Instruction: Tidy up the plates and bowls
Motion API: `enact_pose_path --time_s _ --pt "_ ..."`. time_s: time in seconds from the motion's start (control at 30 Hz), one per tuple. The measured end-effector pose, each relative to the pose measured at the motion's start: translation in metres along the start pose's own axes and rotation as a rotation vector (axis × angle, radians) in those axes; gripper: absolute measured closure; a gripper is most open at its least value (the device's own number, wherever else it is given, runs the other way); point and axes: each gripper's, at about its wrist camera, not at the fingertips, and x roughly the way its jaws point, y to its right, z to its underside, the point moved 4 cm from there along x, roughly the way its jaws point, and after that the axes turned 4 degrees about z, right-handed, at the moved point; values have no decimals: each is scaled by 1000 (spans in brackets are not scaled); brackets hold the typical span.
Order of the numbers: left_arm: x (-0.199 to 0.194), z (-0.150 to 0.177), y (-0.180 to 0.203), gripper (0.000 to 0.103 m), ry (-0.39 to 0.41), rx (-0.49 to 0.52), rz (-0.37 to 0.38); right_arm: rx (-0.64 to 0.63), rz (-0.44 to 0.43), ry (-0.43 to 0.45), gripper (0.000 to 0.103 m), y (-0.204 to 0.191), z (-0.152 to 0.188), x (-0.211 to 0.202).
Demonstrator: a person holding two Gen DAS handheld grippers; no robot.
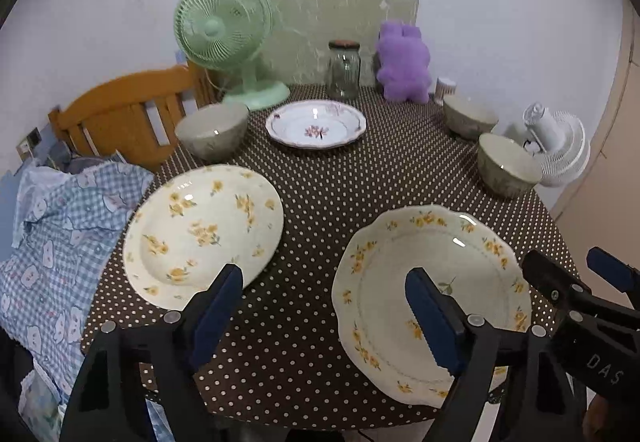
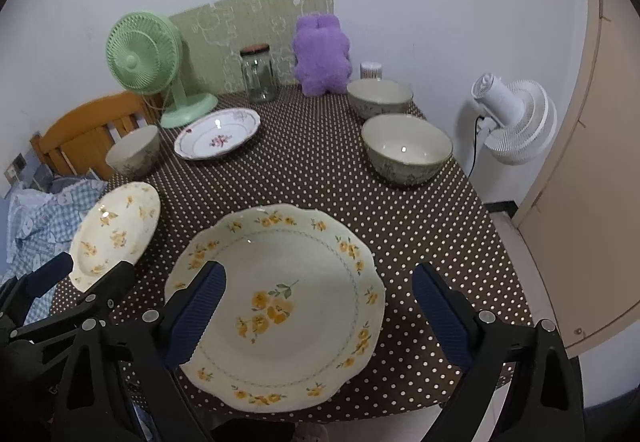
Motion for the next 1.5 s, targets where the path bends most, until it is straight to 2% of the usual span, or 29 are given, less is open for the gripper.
enact_pose_path --time_s 0.27,0.37,0.47,0.77,0.83,0.93,1.07,1.13,1.27,1.5 --pt "40 4 -1 23 -86 8 21 17 29 -97 12 -3 6 41" --pt "58 4 1 24 -121 19 43 27 37 -136 19 -3 9 59" --pt "77 0 4 30 -144 28 62 46 59 -169 20 -1 9 76" --pt "111 -4 10 31 -199 55 94 118 118 -228 20 13 4 110" --pt "115 -1 11 34 -228 54 95 118 123 -252 21 15 7 117" --pt "119 2 14 35 -260 31 79 120 109 -294 33 21 13 124" --pt "118 6 20 38 -256 11 49 110 61 -303 38 26 16 131" --pt "121 9 26 43 -273 5 46 106 34 -329 46 30 20 137" --pt "123 9 27 45 -282 -17 9 93 -14 -349 46 31 20 141" --pt "125 5 28 45 -282 -82 -13 44 -22 -367 46 28 12 150"
